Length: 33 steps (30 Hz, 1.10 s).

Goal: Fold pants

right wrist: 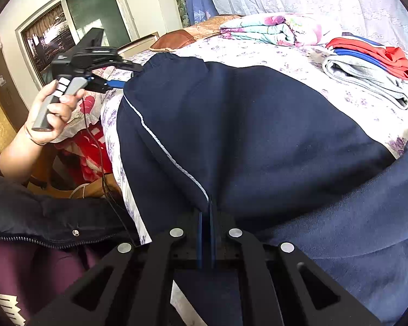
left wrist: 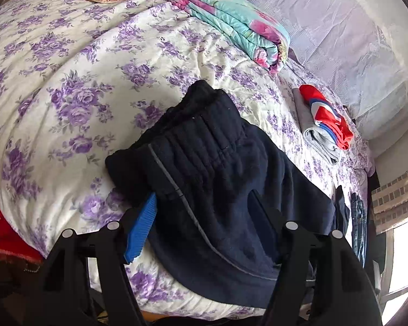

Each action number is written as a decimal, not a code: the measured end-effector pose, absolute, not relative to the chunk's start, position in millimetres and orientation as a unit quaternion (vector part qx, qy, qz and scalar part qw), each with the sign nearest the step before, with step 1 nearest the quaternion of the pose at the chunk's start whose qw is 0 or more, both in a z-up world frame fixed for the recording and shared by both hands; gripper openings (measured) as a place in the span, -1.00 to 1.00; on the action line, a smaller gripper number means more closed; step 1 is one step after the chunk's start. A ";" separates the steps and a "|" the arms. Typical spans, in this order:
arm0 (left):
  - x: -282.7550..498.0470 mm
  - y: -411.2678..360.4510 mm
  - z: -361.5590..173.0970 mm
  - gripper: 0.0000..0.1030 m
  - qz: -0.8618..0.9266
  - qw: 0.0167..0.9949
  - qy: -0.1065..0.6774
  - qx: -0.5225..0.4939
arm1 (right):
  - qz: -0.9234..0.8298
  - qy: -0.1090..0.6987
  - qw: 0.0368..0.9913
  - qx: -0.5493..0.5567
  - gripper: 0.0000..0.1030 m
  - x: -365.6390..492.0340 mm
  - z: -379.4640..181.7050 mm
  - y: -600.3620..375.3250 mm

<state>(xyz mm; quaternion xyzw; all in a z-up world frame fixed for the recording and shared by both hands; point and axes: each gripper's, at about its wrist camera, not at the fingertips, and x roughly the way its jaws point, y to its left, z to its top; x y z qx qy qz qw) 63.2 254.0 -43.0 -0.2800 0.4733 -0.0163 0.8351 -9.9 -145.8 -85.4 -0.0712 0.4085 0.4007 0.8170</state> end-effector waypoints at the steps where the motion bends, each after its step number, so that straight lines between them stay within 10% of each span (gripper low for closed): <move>1: 67.7 255.1 -48.5 0.21 -0.011 0.830 0.478 -0.286 | 0.400 0.408 0.817 -0.071 -0.90 -10.0 -85.5 -145.6; 9: 45.7 256.2 -11.6 -0.36 0.004 0.868 0.422 -0.261 | 0.421 0.359 0.831 -0.069 -0.91 -24.3 -46.2 -145.3; 23: 26.9 264.0 -50.1 -0.34 0.039 0.874 0.437 -0.212 | 0.433 0.379 0.814 -0.084 -0.89 -43.5 -64.5 -134.1; 27: 27.1 261.7 -59.4 -0.03 0.058 0.871 0.450 -0.188 | 0.437 0.428 0.783 -0.113 -0.22 -45.1 -93.4 -120.5; 33: -2.1 268.2 -50.7 0.09 0.044 0.865 0.457 -0.201 | 0.445 0.429 0.784 -0.065 -0.22 -45.8 -92.7 -135.1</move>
